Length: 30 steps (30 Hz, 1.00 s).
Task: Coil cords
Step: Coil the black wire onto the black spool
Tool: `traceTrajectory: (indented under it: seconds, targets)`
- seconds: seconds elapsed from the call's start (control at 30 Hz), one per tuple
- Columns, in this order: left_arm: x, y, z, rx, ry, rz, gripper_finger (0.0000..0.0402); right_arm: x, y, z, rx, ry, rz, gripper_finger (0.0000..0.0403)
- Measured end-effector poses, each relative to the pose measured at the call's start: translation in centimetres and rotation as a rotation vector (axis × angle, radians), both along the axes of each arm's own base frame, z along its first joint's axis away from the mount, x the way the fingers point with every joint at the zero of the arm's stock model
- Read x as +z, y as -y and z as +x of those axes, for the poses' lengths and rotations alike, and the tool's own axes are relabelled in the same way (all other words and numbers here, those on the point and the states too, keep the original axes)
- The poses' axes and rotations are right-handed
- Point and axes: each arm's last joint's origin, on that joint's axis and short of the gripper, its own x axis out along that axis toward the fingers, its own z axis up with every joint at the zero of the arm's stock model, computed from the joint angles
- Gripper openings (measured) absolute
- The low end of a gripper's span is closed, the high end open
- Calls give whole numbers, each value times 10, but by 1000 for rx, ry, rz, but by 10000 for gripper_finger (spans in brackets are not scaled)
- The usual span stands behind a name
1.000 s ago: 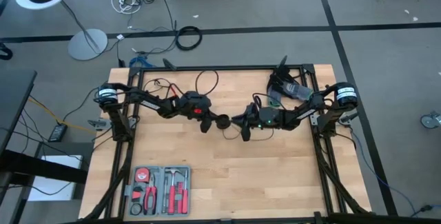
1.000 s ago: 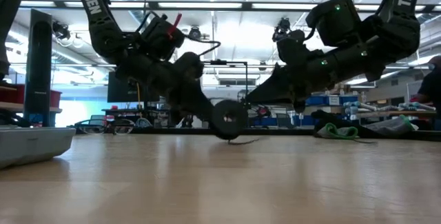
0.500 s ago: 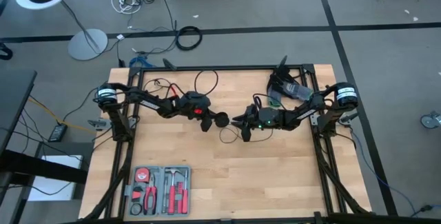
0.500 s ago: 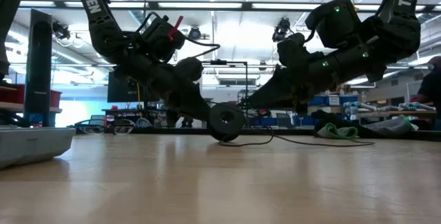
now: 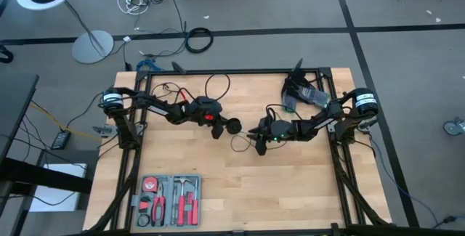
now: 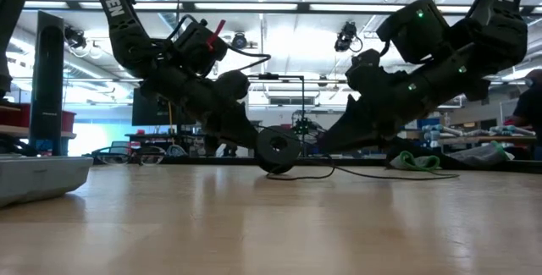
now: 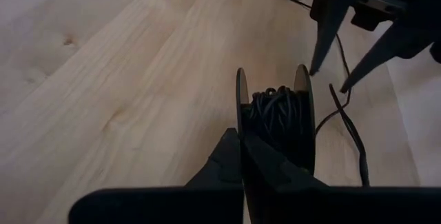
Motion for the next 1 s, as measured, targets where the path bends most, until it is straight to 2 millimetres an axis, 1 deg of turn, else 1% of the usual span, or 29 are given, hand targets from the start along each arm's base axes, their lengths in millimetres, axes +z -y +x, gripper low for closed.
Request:
traceTrajectory:
  seconds: [0.23, 0.43, 0.5, 0.53, 0.6, 0.63, 0.83, 0.93, 1.0]
  targets:
    - [0, 0, 0, -1, 2, 1, 0, -4, 0, -1, -10, -61, -6, 114]
    - [0, 0, 0, -1, 7, 2, 0, 5, -2, 16, 30, -118, -23, 109]
    - [0, 0, 0, -2, 9, 3, 0, 7, -3, 20, 34, -178, -25, 91]
    - [0, 0, 0, -1, 10, 3, 0, 7, -2, 22, 31, -206, -22, 75]
    - [0, 0, 0, -2, 11, 3, 0, 8, -3, 23, 31, -263, -23, 30]
    - [1, 0, 0, -2, 11, 4, 0, 8, -3, 24, 37, -276, -32, 16]
    - [1, 0, 0, -2, 11, 4, 0, 24, -2, 39, 34, -205, -138, 4]
    - [0, 0, 0, -2, 11, 4, 0, 36, 5, 49, 5, -178, -173, 3]
    - [0, 0, 0, -2, 11, 3, 0, 40, 11, 52, -37, -191, -199, 2]
